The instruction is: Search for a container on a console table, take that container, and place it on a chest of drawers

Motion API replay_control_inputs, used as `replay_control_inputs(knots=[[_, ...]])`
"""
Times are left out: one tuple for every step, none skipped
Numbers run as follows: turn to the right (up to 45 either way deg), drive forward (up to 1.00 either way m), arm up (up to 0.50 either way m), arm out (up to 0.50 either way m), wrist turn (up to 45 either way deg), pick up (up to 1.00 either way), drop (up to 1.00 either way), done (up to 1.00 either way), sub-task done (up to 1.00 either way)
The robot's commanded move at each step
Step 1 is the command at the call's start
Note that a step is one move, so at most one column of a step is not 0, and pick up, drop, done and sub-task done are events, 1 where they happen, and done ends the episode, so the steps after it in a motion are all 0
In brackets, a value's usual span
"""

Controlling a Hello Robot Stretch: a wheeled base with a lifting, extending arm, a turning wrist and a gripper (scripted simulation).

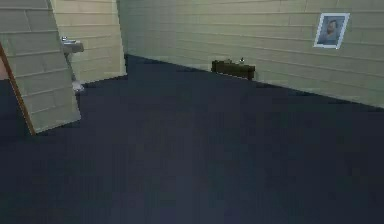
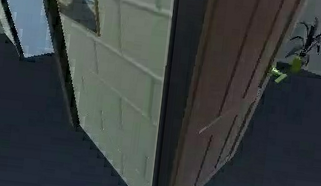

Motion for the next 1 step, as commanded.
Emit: replay_control_inputs(knots=[[21.0,0.00,0.00,0.00,0.0,0.00,0.00,0.00,0.00]])
